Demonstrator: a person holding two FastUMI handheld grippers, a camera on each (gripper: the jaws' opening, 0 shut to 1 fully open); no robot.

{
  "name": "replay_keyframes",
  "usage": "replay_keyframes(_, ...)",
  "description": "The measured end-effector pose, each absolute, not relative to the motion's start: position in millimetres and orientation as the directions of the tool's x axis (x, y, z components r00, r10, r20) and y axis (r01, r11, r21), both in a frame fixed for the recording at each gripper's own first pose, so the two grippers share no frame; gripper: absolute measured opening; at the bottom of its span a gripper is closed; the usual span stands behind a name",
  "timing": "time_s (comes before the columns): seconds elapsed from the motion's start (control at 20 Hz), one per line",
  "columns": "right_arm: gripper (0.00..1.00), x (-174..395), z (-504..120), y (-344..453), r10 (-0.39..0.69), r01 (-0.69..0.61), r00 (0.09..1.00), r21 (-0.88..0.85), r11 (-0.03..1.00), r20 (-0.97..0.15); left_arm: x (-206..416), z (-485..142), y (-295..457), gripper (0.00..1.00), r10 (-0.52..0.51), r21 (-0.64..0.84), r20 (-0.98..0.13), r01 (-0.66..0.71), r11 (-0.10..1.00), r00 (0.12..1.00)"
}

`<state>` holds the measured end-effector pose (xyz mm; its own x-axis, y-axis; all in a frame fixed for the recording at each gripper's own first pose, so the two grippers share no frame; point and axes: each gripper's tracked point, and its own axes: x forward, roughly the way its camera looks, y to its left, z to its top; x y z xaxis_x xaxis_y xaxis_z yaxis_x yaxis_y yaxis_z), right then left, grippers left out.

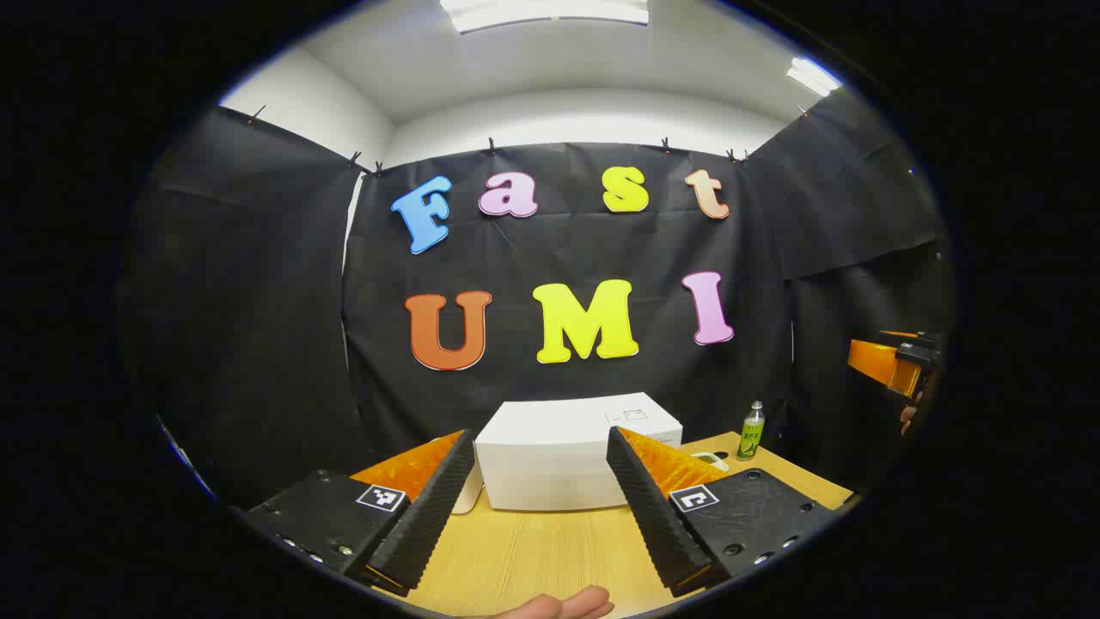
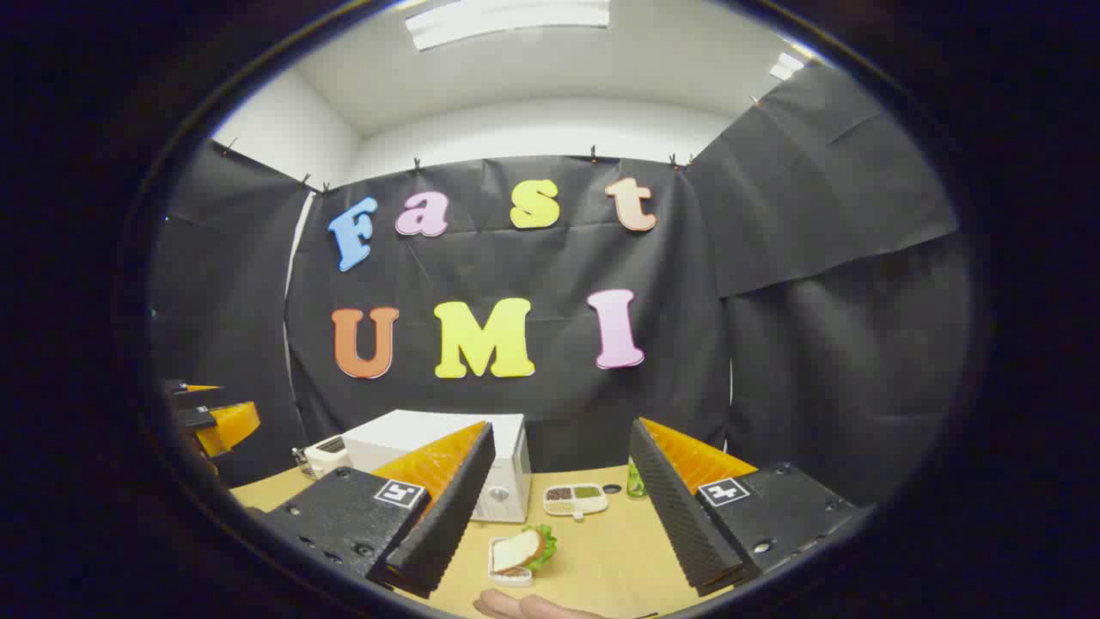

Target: Open the microwave oven with the left hand, put the food in, and close the microwave oven.

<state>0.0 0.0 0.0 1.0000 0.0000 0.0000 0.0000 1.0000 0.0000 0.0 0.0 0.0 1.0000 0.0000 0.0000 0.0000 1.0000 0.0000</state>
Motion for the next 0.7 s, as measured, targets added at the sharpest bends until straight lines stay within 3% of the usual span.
replay_keyframes(0.05, 1.00, -2.0, -0.7, 0.5, 0.004, -0.004, 1.000, 0.004, 1.000, 0.002, -0.4, 0.3, 0.6, 0.95, 0.000, -0.001, -0.001, 0.000, 1.000, 1.000)
replay_keyframes(0.2, 1.00, -4.8, -1.3, -1.1, 0.009, -0.009, 1.000, 0.001, 1.000, 0.000, -2.6, 2.8, 1.6, 0.95, -0.001, -0.005, 0.005, 0.001, 1.000, 1.000)
replay_keyframes(0.25, 0.92, -3.9, -2.2, -1.5, 0.009, -0.009, 1.000, 0.003, 1.000, -0.002, -4.3, 3.7, 1.7, 0.95, 0.000, -0.005, 0.006, 0.000, 1.000, 1.000)
replay_keyframes(0.3, 0.92, -3.8, -2.8, -0.8, 0.012, -0.012, 1.000, 0.005, 1.000, -0.005, -4.4, 4.8, 2.9, 0.95, 0.004, -0.008, 0.008, -0.004, 1.000, 1.000)
replay_keyframes(0.35, 1.00, -3.1, -4.4, -1.4, 0.012, -0.012, 1.000, 0.008, 1.000, -0.008, -4.8, 6.1, 3.3, 0.95, 0.005, -0.012, 0.012, -0.005, 1.000, 1.000)
replay_keyframes(0.4, 0.92, -2.3, -4.5, -2.4, 0.012, -0.012, 1.000, 0.010, 1.000, -0.010, -5.0, 6.8, 3.5, 0.95, 0.006, -0.013, 0.015, -0.006, 1.000, 1.000)
replay_keyframes(0.5, 0.92, -1.2, -6.2, -3.7, 0.011, -0.011, 1.000, 0.010, 1.000, -0.015, -6.2, 7.4, 3.5, 0.95, 0.009, -0.013, 0.021, -0.009, 1.000, 1.000)
replay_keyframes(0.55, 1.00, -0.6, -7.5, -4.7, 0.010, -0.009, 1.000, 0.011, 1.000, -0.016, -7.3, 7.5, 3.2, 0.95, 0.008, -0.012, 0.024, -0.007, 1.000, 1.000)
replay_keyframes(0.7, 1.00, 1.7, -10.8, -8.5, 0.004, -0.004, 1.000, 0.014, 1.000, -0.025, -6.2, 8.8, 2.9, 0.95, 0.012, -0.011, 0.031, -0.012, 1.000, 0.999)
